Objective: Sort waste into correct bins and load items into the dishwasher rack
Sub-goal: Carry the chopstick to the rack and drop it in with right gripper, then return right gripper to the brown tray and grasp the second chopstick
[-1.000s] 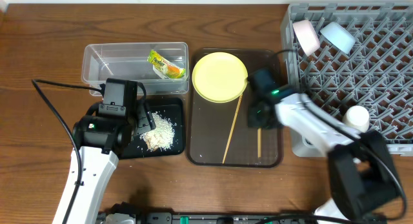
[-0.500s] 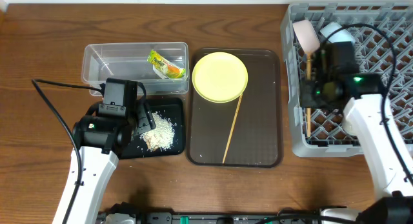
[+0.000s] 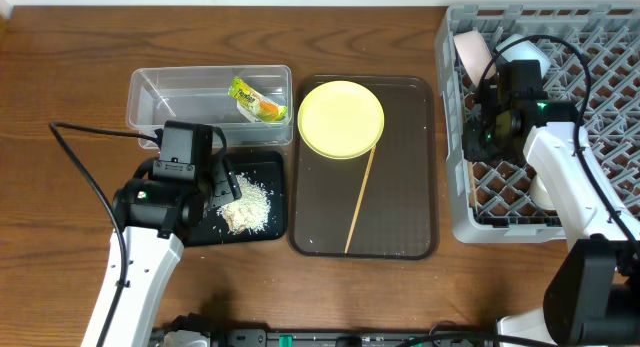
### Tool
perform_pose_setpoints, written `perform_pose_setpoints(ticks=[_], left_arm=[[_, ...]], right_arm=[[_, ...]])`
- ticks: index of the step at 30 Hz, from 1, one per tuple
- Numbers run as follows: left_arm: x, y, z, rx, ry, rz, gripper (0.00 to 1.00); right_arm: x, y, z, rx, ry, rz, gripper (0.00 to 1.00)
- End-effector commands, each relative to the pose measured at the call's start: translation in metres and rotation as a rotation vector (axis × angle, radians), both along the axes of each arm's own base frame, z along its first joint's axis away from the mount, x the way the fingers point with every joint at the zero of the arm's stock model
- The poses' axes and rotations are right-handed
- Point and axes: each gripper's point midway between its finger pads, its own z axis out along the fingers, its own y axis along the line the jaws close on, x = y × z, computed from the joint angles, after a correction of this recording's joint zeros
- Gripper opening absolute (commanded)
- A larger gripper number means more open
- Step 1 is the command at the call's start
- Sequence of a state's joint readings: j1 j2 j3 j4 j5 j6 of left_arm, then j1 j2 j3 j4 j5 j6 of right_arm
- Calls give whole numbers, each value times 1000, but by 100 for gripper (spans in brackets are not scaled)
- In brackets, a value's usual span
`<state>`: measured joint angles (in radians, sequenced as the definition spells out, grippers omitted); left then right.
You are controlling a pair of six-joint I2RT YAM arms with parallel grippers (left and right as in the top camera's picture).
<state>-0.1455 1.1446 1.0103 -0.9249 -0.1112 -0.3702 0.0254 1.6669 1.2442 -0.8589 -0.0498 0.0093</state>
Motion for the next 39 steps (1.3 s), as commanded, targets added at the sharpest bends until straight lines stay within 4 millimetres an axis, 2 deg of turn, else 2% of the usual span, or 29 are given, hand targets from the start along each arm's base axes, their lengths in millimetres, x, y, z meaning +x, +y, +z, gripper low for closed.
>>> perform_pose_setpoints(ticks=[1,4,6,8,10,15,17,25,31,36,38,39], left_arm=[[2,2,1,2,-2,13,78],[2,2,1,2,-2,13,78],[2,2,1,2,-1,13,78],[2,2,1,2,-1,13,78],[2,2,1,2,-2,13,78],[2,2,1,2,0,13,78],[2,2,1,2,-1,13,78],[2,2,1,2,-1,13,78],[2,2,1,2,-1,13,78],[2,2,1,2,-1,13,78],[2,2,1,2,-1,13,78],[2,2,1,2,-1,13,78]], right_arm=[[8,1,23,11,-71,10,29],[14,9,52,61,-147,-5,33],[17,28,73,136,-207,22,35],[15,47,83,194,-231,59,38],[10,67,84,222,-219,90,41],[-16,128,56,249,-106,182,43],[-24,146,41,233,-66,193,45],[-48,189,-32,73,77,172,47],[-60,198,-80,23,179,97,44],[-65,196,-106,-5,236,58,37],[-68,194,-111,-14,254,49,29],[-69,193,-112,-19,259,49,19]])
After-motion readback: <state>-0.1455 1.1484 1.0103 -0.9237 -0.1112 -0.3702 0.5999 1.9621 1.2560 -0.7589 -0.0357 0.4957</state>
